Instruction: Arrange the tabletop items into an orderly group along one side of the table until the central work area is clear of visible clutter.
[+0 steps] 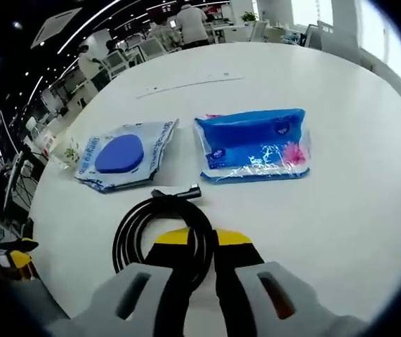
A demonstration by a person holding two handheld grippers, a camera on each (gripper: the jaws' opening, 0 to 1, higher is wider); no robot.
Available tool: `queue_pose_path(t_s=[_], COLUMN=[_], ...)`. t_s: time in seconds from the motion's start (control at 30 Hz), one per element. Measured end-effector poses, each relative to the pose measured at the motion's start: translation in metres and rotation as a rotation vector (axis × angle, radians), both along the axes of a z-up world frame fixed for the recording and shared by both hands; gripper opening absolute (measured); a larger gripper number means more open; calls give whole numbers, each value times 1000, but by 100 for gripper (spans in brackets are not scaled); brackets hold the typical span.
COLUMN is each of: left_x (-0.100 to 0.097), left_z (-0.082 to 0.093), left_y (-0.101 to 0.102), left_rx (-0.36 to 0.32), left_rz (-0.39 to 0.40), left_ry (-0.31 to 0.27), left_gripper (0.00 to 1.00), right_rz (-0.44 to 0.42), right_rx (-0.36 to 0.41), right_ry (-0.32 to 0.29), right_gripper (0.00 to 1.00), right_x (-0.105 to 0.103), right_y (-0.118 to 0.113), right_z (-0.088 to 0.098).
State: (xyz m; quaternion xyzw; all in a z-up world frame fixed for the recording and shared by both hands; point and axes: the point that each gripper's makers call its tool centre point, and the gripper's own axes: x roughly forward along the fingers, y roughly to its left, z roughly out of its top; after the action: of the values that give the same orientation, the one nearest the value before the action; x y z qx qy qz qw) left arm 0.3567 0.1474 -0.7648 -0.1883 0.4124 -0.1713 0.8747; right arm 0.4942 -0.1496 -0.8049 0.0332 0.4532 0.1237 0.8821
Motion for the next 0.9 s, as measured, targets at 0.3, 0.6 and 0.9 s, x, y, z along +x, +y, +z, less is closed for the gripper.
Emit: queue_pose_path(t_s=[0.3, 0.6, 0.9], left_x=[-1, -1, -2], left_z=[0, 1, -1], left_y=[-1, -2, -3], left_rx=[1, 0, -6], left_rz=[-5, -12, -8], left_ry=[0, 1, 10], left_gripper=[41, 41, 41], right_rz=[-9, 182, 182], right_rx=[43, -80, -89], right_ry=[-30, -52, -39], right_gripper=[12, 19, 20], right_x=[2, -8, -7], right_y=[-1, 5, 8], right_z=[7, 4, -6])
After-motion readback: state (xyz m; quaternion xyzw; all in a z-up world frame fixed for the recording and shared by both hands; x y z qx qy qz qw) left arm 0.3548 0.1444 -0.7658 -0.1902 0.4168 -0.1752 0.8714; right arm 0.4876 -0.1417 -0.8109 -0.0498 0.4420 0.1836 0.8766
